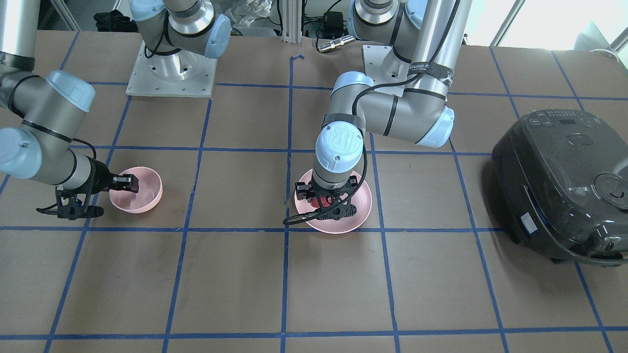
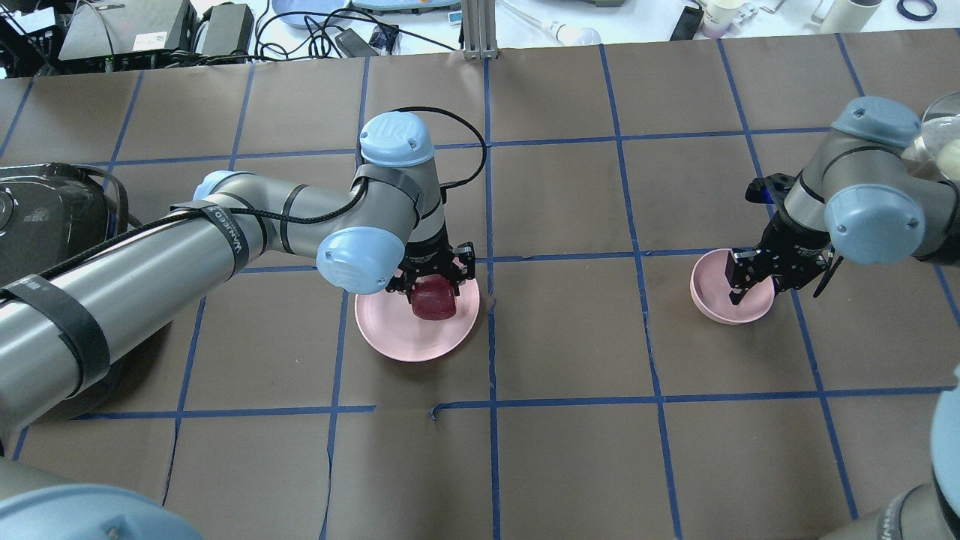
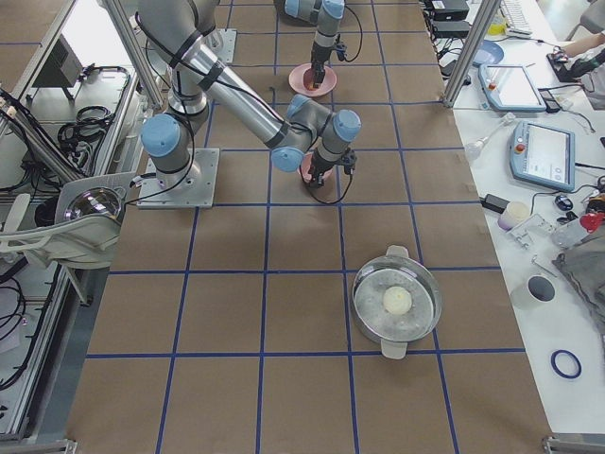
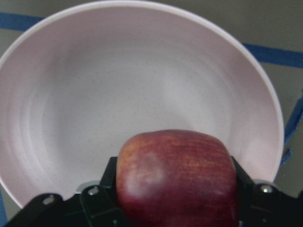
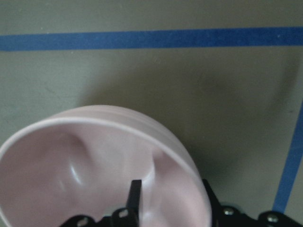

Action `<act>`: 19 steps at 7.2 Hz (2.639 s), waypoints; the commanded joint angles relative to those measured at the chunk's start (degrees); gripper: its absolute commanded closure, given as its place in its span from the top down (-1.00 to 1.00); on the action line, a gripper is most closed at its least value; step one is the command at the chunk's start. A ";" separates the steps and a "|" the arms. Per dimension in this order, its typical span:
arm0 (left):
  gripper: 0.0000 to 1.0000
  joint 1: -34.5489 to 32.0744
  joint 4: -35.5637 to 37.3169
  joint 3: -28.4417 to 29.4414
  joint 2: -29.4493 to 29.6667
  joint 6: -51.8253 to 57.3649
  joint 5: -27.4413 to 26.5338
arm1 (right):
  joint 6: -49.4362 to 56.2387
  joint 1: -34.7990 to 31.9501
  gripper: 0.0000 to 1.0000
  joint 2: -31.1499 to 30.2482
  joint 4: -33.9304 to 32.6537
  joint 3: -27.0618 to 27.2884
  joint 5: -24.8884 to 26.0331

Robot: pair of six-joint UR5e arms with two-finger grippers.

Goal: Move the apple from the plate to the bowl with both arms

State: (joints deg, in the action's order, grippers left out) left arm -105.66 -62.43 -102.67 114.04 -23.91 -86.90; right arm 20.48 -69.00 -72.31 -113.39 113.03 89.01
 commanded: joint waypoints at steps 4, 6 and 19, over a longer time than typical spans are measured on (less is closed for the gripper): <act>-1.00 0.98 -12.25 13.87 -1.45 -0.52 0.24 | -3.40 -3.58 -1.00 -3.10 5.69 -4.65 -8.38; -1.00 0.98 -13.60 15.56 -3.47 -2.01 2.97 | -11.47 -12.69 -1.00 -3.11 5.82 -5.45 -13.48; -1.00 -10.70 -1.86 11.45 0.82 -30.65 8.42 | -19.51 -12.08 1.00 -1.96 3.77 -6.42 -6.40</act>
State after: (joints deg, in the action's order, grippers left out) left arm -115.06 -67.74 -89.98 113.86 -52.39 -78.54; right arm 0.47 -85.68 -73.65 -111.86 107.44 80.17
